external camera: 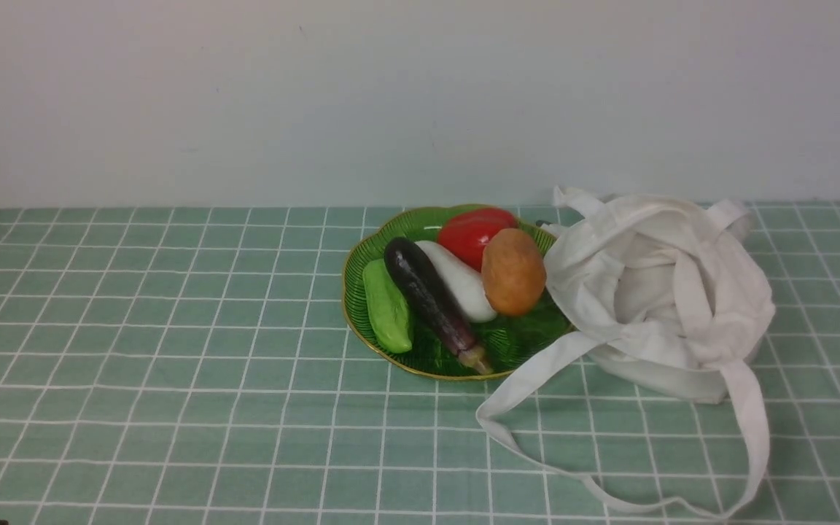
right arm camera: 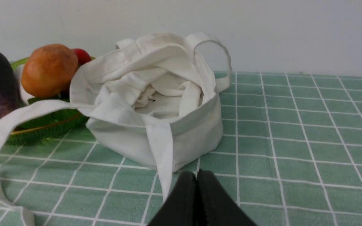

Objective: Take vegetables from cloth bag on blue coffee tablecloth place on plate.

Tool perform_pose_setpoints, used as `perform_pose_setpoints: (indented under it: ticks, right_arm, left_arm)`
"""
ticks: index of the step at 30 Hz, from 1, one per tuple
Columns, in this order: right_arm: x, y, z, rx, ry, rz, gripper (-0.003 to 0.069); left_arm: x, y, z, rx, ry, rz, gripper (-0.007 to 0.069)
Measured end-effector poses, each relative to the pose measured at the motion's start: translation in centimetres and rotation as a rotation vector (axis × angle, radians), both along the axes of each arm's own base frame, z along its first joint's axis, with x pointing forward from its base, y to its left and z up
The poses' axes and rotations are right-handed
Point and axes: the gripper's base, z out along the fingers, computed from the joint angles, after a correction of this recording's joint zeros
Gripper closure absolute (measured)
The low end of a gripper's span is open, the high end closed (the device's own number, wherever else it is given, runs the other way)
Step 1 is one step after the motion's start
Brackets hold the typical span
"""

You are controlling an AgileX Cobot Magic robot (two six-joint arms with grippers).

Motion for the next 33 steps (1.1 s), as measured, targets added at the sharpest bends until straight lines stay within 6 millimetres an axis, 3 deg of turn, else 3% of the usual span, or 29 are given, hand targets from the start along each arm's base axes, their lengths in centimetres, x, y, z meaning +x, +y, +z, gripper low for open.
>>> perform_pose_setpoints:
  ticks: [33]
  right_arm:
    - [-0.04,0.28,-0.10,0.013,0.013,0.047,0.0673]
  left_arm:
    - [0.00,0.00,0.00,0.000,0.000,0.000,0.0632]
